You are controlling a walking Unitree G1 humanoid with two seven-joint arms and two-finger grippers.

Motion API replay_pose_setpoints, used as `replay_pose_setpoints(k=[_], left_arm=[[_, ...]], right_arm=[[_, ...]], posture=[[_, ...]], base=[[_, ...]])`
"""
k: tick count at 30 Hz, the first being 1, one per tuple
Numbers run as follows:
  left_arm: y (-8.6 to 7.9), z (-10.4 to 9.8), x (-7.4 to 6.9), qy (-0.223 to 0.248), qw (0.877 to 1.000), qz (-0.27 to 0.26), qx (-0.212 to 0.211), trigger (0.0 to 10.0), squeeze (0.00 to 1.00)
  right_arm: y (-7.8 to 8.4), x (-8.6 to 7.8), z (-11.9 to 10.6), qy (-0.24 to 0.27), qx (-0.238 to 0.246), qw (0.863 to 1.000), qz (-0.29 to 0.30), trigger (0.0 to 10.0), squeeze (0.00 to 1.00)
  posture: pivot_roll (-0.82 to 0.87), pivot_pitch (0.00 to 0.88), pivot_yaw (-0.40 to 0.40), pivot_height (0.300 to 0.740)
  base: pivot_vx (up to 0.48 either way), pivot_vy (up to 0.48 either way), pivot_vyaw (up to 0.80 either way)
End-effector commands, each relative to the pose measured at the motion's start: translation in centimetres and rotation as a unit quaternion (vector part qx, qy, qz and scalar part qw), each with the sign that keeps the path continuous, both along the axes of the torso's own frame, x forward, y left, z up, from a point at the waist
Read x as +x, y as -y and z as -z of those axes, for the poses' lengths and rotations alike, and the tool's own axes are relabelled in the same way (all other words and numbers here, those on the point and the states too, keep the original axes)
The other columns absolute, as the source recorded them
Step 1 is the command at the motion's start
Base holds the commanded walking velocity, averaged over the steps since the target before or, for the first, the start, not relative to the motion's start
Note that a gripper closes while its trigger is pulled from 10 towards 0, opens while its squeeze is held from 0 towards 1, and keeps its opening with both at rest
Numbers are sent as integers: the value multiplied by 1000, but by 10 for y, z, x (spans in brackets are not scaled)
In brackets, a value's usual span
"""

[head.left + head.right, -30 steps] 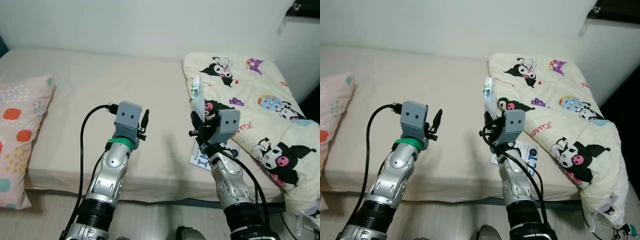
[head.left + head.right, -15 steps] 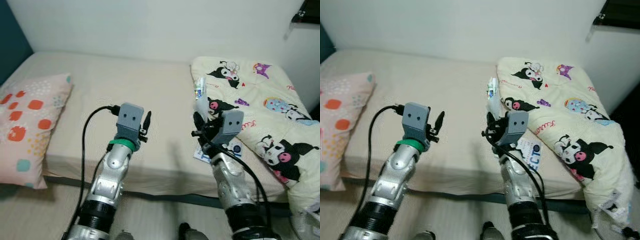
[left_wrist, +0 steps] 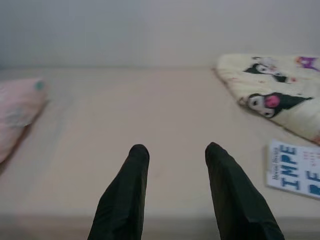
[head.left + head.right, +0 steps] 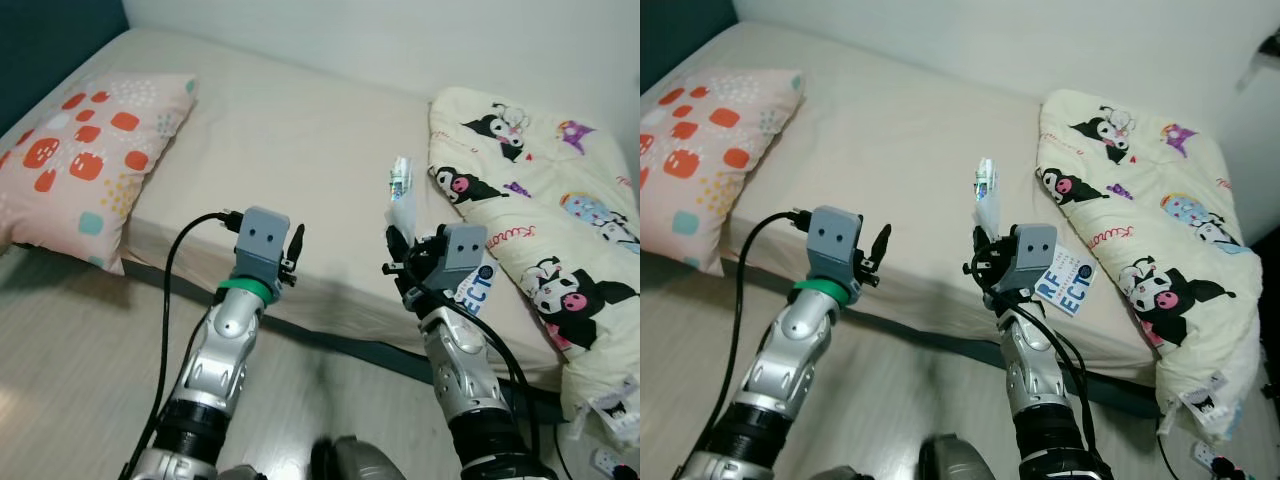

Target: Clean up the room

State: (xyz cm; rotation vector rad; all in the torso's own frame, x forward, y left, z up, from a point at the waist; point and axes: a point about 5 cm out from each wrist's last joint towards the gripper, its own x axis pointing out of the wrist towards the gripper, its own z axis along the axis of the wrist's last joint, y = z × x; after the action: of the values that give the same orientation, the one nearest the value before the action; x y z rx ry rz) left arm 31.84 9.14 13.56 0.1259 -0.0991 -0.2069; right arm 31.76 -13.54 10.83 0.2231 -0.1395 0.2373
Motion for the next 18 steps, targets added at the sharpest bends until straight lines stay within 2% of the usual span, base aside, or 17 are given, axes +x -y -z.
replay_pose_setpoints(k=[1, 5, 18], left_arm=[[0, 9, -3, -18, 1000, 2, 2, 10000, 0], [2, 9, -3, -20, 1000, 6, 8, 10000, 0], [2, 10, -3, -24, 1000, 6, 6, 10000, 0]], right_arm=[[1, -1, 2, -6, 4, 1000, -1, 10000, 0], [1, -1, 2, -7, 2, 1000, -5, 10000, 0], [0, -1, 1, -2, -2, 1000, -11, 10000, 0]], posture=[[37, 0, -28, 731], [38, 0, -28, 731], [36, 0, -29, 731]], base=[[0, 0, 0], [0, 0, 0], [0, 0, 759]])
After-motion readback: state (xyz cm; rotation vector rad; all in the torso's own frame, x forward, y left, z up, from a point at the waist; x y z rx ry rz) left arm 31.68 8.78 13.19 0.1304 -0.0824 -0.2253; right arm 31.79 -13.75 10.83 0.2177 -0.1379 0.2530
